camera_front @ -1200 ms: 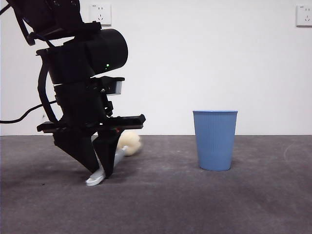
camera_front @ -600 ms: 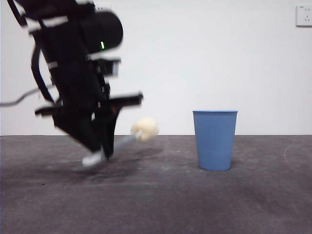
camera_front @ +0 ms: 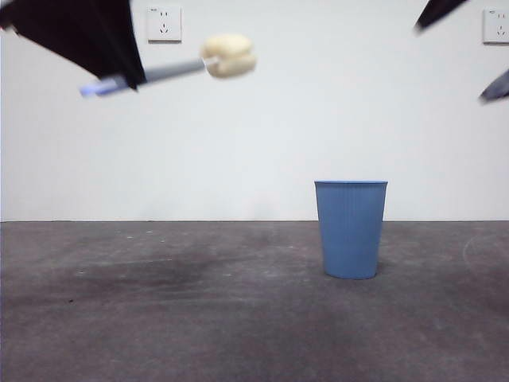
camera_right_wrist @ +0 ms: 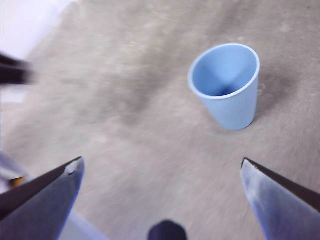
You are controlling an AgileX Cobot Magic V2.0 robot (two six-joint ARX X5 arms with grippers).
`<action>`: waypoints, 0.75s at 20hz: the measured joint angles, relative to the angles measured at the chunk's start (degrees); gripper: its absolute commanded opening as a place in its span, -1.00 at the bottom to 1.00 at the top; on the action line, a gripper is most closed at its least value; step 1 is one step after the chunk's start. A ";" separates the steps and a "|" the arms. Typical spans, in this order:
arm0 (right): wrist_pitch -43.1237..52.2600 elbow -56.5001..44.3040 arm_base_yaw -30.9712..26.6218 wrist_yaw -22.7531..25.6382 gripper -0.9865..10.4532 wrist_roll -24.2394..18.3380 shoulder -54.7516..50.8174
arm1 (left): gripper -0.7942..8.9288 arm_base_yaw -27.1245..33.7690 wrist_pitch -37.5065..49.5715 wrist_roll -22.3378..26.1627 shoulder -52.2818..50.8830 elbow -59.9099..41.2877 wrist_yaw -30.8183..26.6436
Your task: Pick up the cup brush,pick up the cup,insert the brush into the cup,clean the cup,put the cup brush back,put the cup back to the fixed position on the table
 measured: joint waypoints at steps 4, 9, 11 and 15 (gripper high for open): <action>13.29 -5.99 9.25 13.00 0.16 2.19 6.82 | -0.85 0.00 -4.87 1.05 -4.61 0.00 -0.02; 27.45 -10.43 14.40 25.03 0.16 2.84 16.48 | -0.85 0.00 -8.46 1.95 -6.38 0.00 -0.02; 32.04 -10.97 14.38 25.40 0.16 2.82 20.11 | -0.85 0.00 -8.94 2.32 -6.45 0.00 -0.02; 41.90 -10.97 14.34 25.55 0.16 2.34 27.85 | -0.85 0.00 -9.14 2.34 -6.45 0.00 -0.02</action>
